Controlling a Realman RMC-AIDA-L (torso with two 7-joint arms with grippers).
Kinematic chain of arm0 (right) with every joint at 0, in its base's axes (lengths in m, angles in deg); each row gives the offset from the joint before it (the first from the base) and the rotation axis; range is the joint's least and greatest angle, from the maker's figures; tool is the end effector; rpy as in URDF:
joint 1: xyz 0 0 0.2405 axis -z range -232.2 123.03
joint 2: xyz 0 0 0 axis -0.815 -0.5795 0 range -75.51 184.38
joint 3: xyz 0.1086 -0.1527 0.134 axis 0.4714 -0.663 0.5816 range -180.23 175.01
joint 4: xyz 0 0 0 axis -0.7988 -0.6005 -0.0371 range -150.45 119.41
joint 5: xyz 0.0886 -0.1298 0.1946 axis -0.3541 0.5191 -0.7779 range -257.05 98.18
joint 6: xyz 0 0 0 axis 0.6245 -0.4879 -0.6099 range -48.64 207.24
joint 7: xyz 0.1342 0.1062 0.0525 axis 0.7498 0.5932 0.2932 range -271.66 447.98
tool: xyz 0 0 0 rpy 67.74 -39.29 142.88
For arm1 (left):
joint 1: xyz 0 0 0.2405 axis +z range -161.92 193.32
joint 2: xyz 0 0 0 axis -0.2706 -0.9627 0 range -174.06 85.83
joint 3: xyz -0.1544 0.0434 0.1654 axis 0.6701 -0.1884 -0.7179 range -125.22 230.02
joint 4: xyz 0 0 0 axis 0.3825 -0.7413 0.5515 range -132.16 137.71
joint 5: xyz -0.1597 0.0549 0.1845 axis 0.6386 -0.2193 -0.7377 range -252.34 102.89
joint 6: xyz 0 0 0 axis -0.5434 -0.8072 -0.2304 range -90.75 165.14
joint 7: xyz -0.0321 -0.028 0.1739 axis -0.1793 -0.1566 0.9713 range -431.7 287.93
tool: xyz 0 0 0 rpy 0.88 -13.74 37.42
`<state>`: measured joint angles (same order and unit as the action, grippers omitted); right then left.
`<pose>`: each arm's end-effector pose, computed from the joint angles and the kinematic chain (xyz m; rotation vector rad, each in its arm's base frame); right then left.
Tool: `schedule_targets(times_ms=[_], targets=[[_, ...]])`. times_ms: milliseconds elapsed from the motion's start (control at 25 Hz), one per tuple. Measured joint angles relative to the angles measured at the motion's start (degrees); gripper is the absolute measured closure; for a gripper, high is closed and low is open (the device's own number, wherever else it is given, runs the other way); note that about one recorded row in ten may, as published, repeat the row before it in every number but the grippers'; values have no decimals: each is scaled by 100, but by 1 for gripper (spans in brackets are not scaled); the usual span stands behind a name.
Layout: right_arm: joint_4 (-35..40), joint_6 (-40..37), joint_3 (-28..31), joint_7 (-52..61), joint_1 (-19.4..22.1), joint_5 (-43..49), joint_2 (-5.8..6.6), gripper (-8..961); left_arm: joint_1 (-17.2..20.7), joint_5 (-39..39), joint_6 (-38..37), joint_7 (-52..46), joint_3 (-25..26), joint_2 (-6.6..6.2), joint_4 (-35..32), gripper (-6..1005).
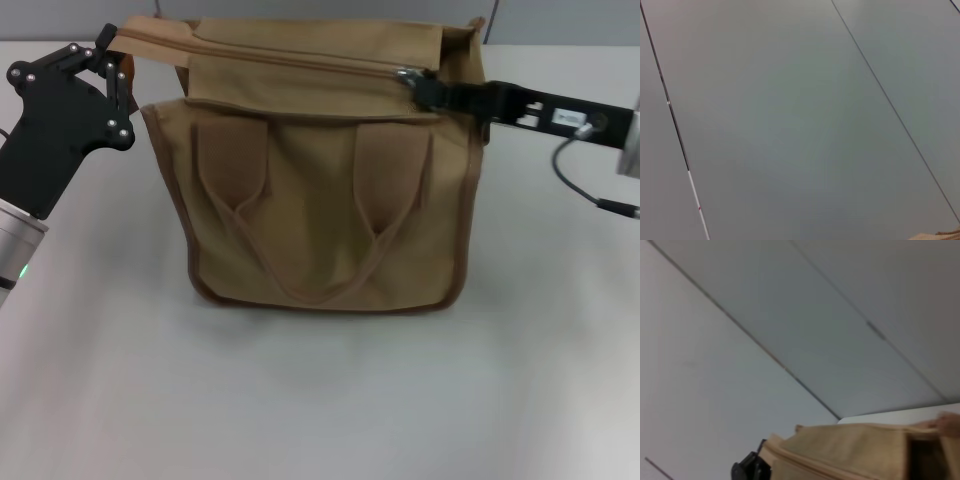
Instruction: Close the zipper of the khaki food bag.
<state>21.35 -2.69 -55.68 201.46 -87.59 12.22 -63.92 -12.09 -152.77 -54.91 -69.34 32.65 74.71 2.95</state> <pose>0.1886 0.4030 -0.0144 -2.4925 1.3308 1.1163 -0.2742 0.3447 -0.0100 -1.7319 0.0983 -0.7866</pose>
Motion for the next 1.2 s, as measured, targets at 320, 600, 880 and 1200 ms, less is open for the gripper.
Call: schedule_targets(times_ms=[320, 600, 880, 1200], targets=[[-49, -194, 275, -91, 163, -21, 63, 858, -1, -1, 88, 0, 7, 5, -9, 910], [-132, -721, 521, -1163, 251, -281, 35, 831, 4, 11, 114, 0, 9, 9, 9, 907], [-286, -1111, 996, -2798, 628, -542, -62, 716, 14, 10, 168, 1, 7, 11, 3, 905], [-681, -2152, 1016, -5560, 1109, -491, -41, 382, -2, 4, 348, 0, 6, 9, 1, 902]])
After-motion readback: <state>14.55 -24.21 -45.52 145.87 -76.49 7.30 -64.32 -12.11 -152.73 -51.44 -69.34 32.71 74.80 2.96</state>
